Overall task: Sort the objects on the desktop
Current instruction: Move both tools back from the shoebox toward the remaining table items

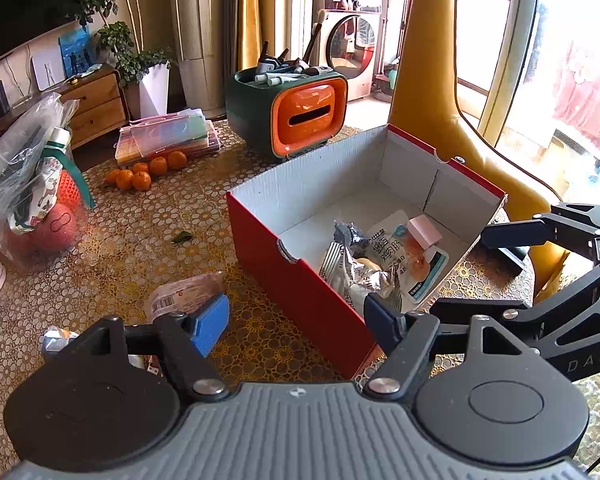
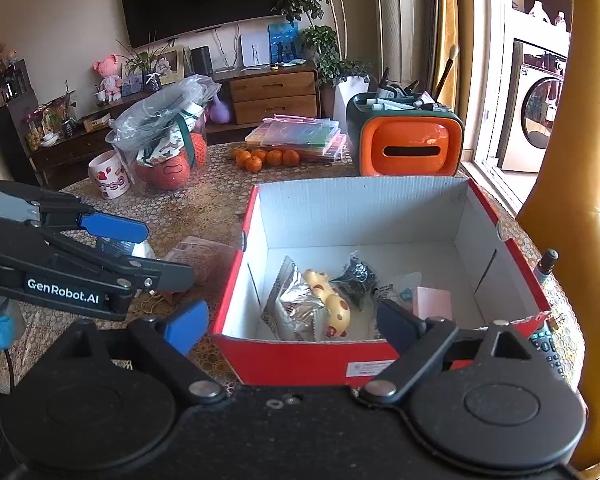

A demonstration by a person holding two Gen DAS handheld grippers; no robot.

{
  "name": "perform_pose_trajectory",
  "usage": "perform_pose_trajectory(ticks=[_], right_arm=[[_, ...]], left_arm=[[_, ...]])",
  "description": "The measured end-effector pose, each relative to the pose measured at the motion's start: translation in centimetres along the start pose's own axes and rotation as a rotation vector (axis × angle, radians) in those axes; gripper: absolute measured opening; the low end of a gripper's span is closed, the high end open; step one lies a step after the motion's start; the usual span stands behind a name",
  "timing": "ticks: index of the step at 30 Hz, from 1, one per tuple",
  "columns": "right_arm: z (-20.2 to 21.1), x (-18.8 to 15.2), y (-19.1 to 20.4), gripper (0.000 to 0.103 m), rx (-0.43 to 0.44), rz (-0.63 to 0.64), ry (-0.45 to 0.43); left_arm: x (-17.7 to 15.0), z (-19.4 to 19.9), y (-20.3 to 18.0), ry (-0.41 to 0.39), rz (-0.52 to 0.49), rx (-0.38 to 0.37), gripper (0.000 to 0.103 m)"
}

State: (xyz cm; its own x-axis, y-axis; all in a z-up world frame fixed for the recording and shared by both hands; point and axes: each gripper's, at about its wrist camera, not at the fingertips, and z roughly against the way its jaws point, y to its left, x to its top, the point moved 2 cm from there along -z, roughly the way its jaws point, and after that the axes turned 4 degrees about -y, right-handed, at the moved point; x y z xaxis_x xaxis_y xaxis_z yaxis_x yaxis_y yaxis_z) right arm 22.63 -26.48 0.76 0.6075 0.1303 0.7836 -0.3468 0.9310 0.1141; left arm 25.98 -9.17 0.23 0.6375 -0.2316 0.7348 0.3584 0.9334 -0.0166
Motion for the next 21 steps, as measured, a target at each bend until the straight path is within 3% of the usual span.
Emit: perform_pose_trajectory(ticks=[5, 15, 18, 19, 21], right_arm=[[0.0, -0.3, 1.9, 0.092, 0.021, -0.01, -0.006], [-0.5, -0.7, 6.1, 0.093, 0.053, 0.018, -0.018], [-0.9, -0.9, 7.1, 0.093, 0.058, 0.032, -0.012], [-1.1, -1.0, 7.3, 0.093, 0.057, 0.034, -0.01], [-1.5, -1.1, 7.9, 0.093, 0.06, 0.033, -0.004]], left_arm=[[-1.4, 1.4, 1.5, -0.01, 0.015, 0.011, 0.082], [-4.4, 3.1, 5.0, -0.02, 0.069, 0.041, 0.085], [-5.4, 3.5, 6.1, -0.032, 0.08, 0.051, 0.094], [-5.8, 3.5, 6.4, -0.034, 0.083, 0.053, 0.101], [-6.5, 3.6, 7.2, -0.038, 0.086, 0.059, 0.103]])
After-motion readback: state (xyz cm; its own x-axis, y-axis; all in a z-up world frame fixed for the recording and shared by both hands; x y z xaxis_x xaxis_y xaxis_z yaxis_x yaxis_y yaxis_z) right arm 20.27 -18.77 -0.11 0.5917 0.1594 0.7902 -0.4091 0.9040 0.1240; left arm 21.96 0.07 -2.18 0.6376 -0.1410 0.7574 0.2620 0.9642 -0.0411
